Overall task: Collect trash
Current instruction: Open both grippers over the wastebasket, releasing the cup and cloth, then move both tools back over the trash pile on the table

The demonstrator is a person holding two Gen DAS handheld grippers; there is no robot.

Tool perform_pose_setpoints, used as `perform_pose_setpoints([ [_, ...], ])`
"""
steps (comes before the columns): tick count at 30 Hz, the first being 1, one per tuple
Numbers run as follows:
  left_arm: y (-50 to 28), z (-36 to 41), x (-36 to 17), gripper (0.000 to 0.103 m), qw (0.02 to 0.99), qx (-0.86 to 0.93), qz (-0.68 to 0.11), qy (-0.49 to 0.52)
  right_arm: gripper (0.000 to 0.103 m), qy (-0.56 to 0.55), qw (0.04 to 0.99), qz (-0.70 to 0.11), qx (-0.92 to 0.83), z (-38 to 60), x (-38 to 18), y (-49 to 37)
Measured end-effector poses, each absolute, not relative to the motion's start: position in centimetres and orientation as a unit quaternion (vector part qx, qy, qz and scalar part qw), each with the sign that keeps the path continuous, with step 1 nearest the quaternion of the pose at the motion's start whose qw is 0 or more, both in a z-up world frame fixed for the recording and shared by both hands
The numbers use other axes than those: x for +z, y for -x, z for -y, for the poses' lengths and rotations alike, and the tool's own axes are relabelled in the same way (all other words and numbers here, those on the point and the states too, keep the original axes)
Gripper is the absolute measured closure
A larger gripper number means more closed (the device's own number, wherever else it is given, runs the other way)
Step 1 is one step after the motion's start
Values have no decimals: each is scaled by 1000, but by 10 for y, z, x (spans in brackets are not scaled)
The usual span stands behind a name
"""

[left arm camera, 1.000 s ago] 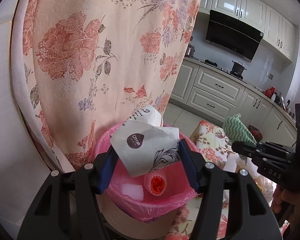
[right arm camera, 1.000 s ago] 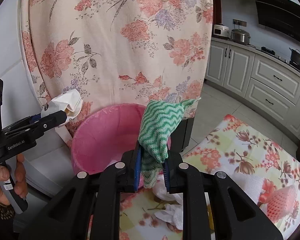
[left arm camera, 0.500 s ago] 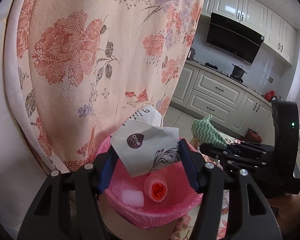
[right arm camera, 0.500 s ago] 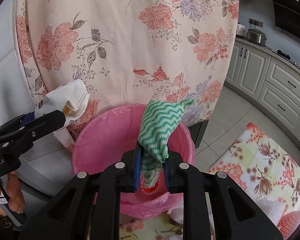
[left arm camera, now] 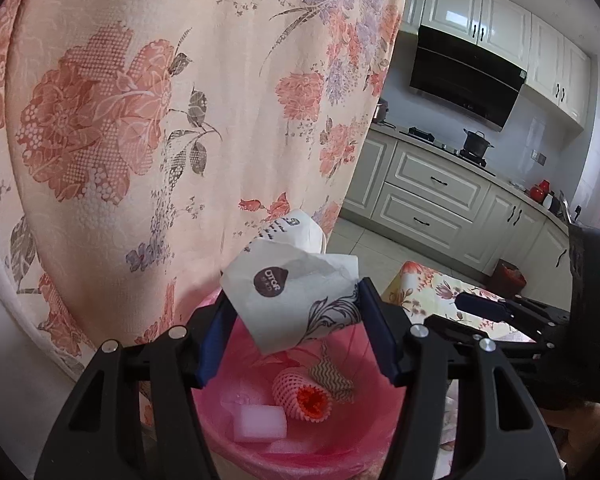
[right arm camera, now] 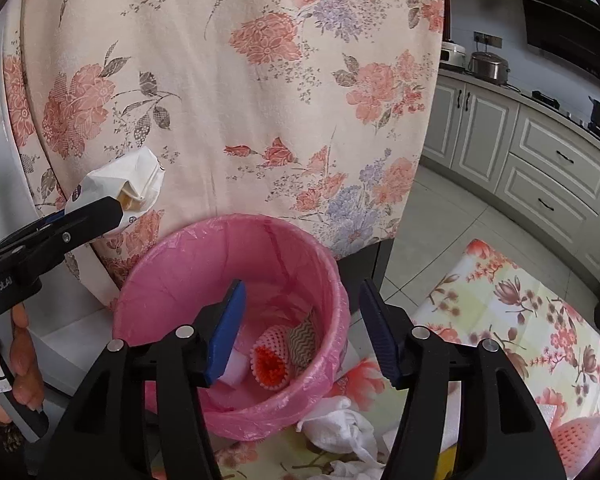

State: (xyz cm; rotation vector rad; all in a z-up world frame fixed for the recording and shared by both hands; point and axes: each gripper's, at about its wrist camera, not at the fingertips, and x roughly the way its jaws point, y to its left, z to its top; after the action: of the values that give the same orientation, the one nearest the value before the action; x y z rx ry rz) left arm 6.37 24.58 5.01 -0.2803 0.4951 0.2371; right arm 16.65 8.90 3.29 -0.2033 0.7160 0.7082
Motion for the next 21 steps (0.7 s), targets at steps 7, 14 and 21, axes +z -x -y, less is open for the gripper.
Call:
perform_pose_setpoints([
  [7,-80,-249,42,35,948,124,-257,139,41,83,880,-342,320,-60,35,-163],
  [14,-74,-245,41,35,947,124,-260,139,39,71,887,-345,300,-28,35,-154],
  [21,-66,-234,44,35,948,114,-262,139,34,59,899,-340,269,15,39,-138],
])
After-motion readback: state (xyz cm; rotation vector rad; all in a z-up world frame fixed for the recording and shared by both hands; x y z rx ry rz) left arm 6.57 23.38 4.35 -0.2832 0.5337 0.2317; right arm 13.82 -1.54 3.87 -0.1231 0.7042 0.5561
